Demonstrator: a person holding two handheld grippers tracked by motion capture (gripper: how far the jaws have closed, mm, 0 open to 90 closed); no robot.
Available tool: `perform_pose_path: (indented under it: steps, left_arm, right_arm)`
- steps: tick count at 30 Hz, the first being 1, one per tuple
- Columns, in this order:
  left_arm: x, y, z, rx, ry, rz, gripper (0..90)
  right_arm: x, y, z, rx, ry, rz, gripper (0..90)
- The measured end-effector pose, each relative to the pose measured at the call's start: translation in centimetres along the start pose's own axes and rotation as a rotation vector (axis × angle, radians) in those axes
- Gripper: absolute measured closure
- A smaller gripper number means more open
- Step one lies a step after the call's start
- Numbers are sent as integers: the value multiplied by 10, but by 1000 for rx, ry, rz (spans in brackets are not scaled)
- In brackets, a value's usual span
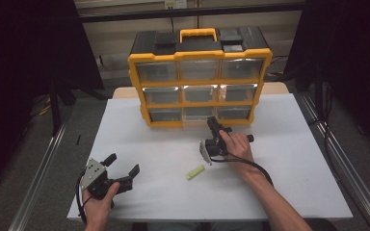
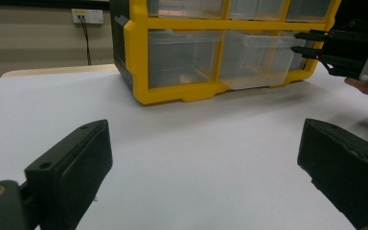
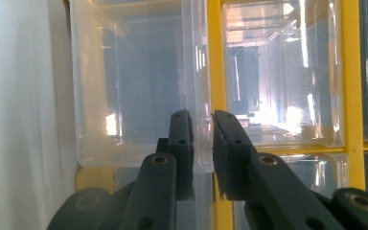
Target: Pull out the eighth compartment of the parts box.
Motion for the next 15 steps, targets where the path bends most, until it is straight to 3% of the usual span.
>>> perform_pose_path:
  steps: [15]
  left_arm:
    - [0,0,0,-4,4,-1,48]
  right_arm:
    - [0,7,-1,-3,10,18,797]
Point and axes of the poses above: each handheld gripper's, and its own axes: y roughly backward along the jaws, x roughly out of its top, z roughly to its right, the point moved 2 cm from there along -y, roughly forward along the jaws
